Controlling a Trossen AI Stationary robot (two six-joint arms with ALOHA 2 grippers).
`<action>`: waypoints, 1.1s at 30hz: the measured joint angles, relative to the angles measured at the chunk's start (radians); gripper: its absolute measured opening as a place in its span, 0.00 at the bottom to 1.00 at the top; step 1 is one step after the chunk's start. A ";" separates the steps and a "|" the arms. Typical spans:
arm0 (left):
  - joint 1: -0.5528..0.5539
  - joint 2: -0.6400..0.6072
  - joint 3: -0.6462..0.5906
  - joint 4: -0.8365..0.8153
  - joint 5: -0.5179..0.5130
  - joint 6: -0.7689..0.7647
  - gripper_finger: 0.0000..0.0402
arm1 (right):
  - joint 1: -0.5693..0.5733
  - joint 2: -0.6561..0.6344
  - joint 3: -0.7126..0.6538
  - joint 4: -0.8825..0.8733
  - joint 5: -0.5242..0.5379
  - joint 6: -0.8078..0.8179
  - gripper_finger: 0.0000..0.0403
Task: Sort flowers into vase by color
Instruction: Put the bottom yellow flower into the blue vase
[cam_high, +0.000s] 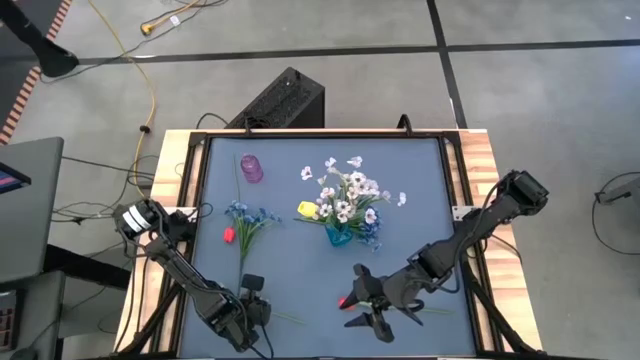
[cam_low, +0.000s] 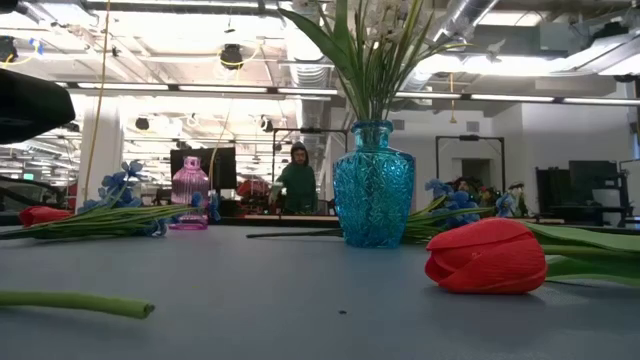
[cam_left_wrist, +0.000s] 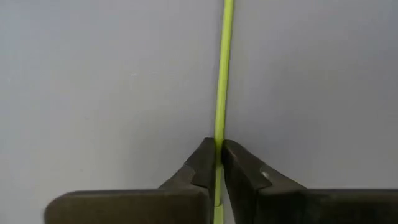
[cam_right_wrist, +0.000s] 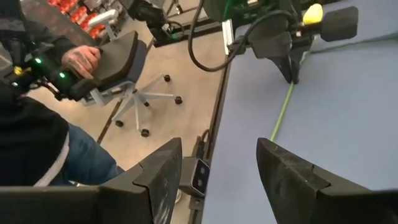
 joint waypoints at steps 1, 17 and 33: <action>0.000 0.000 0.001 -0.002 -0.001 0.005 0.02 | 0.001 0.000 0.004 -0.002 0.001 0.000 0.58; 0.080 0.016 0.348 -0.470 -0.284 0.232 0.00 | 0.012 -0.013 0.207 -0.221 -0.025 0.018 0.58; 0.109 0.013 0.923 -0.664 -0.878 1.118 0.00 | -0.040 -0.235 0.234 -0.277 0.084 0.357 0.58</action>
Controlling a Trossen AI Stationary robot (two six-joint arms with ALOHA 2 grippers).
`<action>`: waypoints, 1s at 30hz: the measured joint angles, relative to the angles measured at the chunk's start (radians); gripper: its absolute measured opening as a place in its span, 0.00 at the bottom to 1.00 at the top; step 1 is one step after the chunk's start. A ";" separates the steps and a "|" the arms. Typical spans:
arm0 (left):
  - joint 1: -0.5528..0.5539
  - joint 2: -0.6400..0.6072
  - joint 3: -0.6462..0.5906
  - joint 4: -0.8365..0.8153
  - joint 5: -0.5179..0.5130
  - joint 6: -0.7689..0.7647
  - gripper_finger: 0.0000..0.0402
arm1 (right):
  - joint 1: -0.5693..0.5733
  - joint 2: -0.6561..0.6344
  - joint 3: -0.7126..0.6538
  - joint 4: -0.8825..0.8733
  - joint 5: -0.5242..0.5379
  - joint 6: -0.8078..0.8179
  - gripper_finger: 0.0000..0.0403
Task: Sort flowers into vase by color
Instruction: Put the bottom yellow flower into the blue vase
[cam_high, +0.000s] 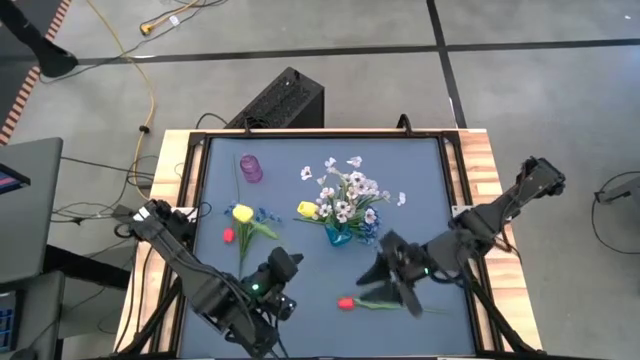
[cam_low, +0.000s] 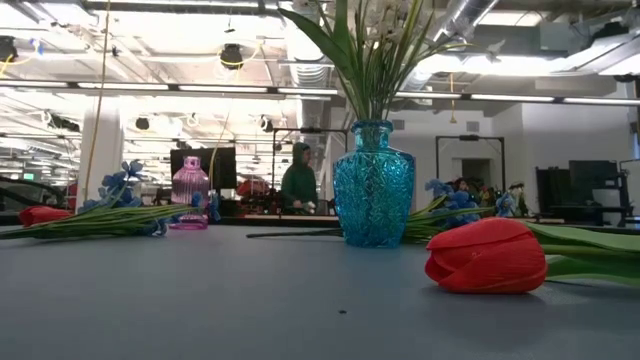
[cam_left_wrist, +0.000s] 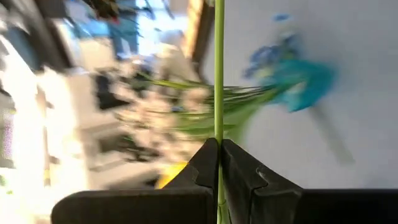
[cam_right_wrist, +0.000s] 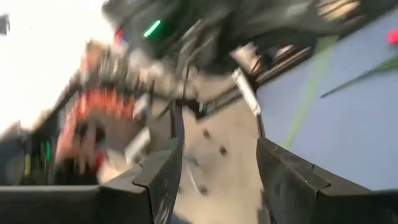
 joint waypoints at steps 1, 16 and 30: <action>0.005 -0.001 0.018 0.007 -0.023 0.067 0.00 | -0.013 -0.004 0.000 -0.002 0.017 0.057 0.58; 0.063 -0.001 0.056 0.442 -0.157 0.690 0.00 | -0.128 0.022 0.000 0.061 -0.050 0.064 0.58; 0.071 -0.001 0.056 0.451 -0.134 0.700 0.00 | -0.133 0.023 0.000 0.061 -0.055 0.028 0.25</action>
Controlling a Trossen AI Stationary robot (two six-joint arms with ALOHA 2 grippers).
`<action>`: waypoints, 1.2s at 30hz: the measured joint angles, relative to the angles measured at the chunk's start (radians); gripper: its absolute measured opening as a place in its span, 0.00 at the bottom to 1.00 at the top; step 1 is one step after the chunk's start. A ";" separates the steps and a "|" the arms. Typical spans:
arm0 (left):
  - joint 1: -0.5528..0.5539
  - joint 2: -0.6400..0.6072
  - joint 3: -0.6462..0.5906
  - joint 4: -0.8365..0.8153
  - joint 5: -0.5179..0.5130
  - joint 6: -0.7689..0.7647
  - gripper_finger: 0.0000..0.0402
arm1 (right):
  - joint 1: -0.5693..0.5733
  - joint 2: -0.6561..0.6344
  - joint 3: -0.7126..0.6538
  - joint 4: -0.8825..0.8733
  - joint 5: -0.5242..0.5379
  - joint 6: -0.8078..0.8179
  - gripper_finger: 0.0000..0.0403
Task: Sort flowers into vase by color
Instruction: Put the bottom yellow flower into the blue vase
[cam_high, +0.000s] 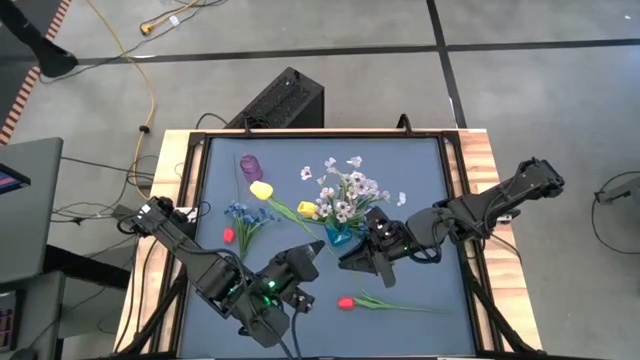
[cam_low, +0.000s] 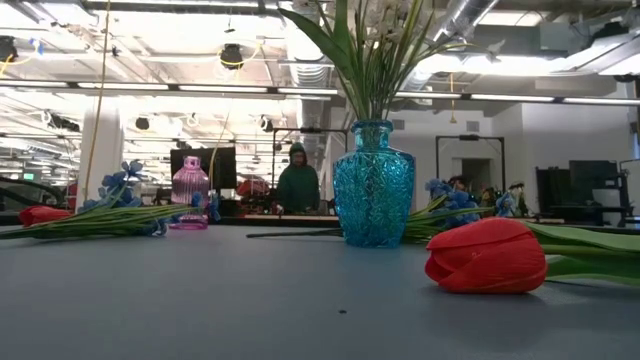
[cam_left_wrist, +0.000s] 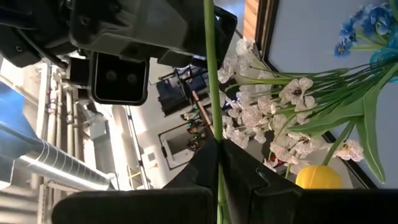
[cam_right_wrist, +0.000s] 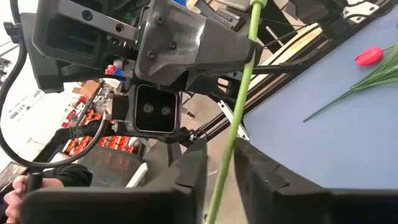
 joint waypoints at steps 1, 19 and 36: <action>0.000 0.000 0.000 0.000 -0.001 0.000 0.00 | 0.000 0.000 0.000 0.000 0.000 0.000 0.22; 0.000 -0.002 0.000 0.034 0.142 -0.148 0.08 | 0.034 0.000 0.000 0.003 0.003 -0.034 0.04; 0.027 -0.038 0.002 -0.068 0.166 -0.456 0.36 | 0.069 -0.013 0.000 -0.154 0.195 -0.049 0.04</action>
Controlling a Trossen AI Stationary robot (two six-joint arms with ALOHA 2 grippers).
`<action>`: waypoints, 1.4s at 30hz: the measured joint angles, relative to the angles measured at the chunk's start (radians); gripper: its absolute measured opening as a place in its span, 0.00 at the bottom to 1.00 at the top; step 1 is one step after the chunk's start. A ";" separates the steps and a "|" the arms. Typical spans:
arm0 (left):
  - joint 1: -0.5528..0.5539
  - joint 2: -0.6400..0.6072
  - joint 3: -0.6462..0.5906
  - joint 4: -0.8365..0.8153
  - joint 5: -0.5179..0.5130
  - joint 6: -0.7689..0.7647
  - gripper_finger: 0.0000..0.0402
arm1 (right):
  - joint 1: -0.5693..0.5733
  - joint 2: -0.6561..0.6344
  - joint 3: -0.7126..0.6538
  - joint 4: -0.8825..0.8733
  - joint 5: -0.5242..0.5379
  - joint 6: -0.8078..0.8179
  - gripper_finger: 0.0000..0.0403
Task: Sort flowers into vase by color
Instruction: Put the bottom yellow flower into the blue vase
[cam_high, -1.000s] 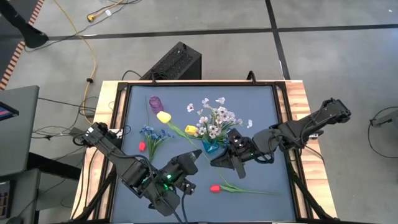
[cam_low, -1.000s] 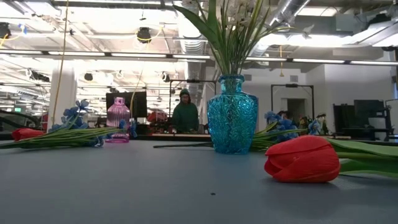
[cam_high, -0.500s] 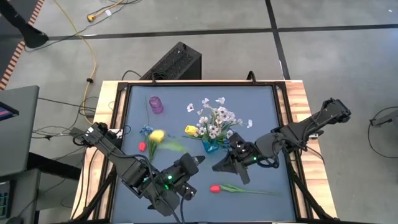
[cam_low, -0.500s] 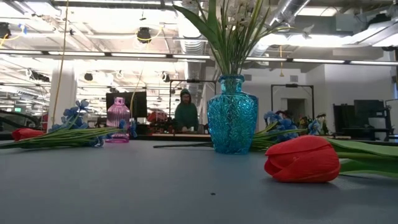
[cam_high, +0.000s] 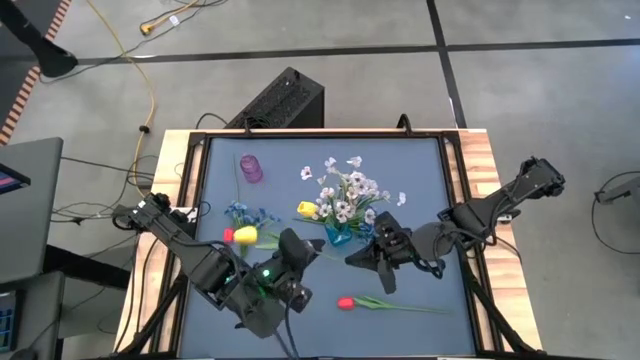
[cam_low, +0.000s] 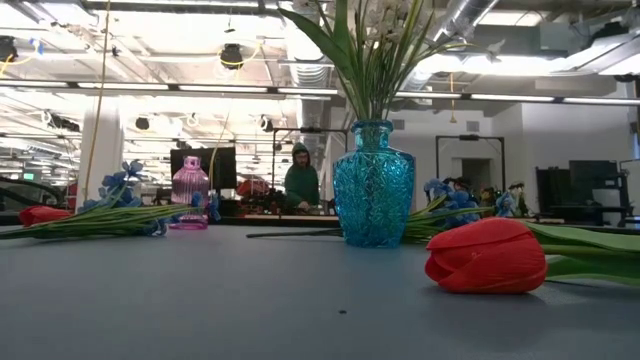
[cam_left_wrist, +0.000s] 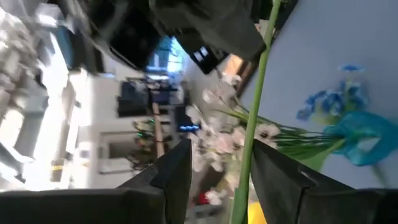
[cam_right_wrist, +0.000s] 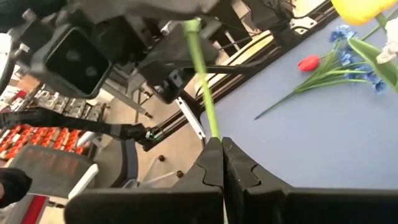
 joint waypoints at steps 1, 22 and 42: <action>0.006 -0.001 0.000 -0.026 0.010 -0.035 0.36 | 0.000 0.000 0.000 -0.001 0.001 0.000 0.04; 0.032 -0.001 -0.001 -0.143 0.070 -0.021 0.00 | -0.033 0.000 0.000 0.030 -0.053 0.023 0.31; 0.032 0.001 -0.001 0.079 0.058 0.352 0.00 | -0.083 0.011 0.001 0.103 -0.195 0.006 0.65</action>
